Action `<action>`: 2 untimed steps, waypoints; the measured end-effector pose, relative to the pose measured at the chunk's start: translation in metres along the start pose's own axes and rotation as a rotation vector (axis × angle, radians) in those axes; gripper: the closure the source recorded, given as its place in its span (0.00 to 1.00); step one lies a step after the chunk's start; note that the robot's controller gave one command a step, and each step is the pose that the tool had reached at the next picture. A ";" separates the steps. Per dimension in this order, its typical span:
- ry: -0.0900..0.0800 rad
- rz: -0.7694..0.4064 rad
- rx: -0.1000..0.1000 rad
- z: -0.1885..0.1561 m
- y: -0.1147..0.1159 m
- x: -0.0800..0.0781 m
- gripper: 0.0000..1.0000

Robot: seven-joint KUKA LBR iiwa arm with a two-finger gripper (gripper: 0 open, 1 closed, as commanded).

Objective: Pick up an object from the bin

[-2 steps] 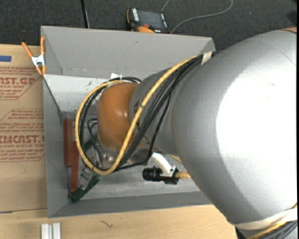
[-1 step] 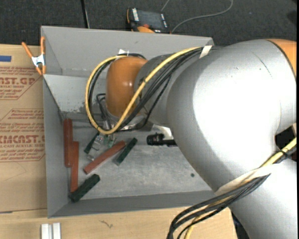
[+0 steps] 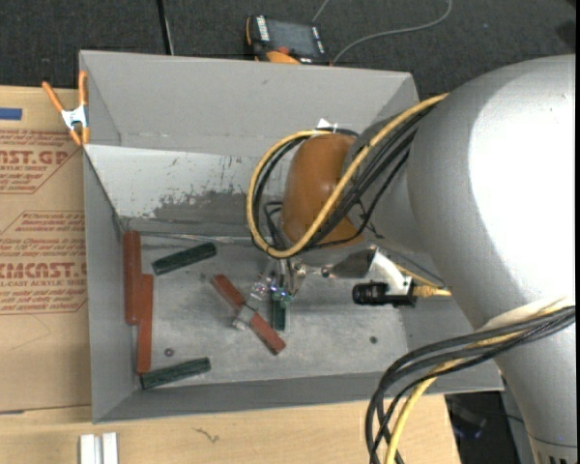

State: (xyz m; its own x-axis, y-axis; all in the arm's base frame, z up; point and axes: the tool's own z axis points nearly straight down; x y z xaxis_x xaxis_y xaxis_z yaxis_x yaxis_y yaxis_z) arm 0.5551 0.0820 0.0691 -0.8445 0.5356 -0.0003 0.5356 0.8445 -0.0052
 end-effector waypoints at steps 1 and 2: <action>0.000 -0.006 -0.005 -0.001 0.005 0.002 1.00; -0.006 -0.019 -0.010 -0.106 -0.009 -0.011 1.00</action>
Offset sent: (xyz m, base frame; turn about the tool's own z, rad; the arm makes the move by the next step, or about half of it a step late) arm 0.0000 0.0000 0.0000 0.0000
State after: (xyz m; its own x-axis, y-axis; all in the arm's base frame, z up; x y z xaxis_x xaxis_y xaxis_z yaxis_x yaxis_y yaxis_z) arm 0.5597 0.0691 0.1749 -0.8545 0.5195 -0.0065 0.5194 0.8545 0.0046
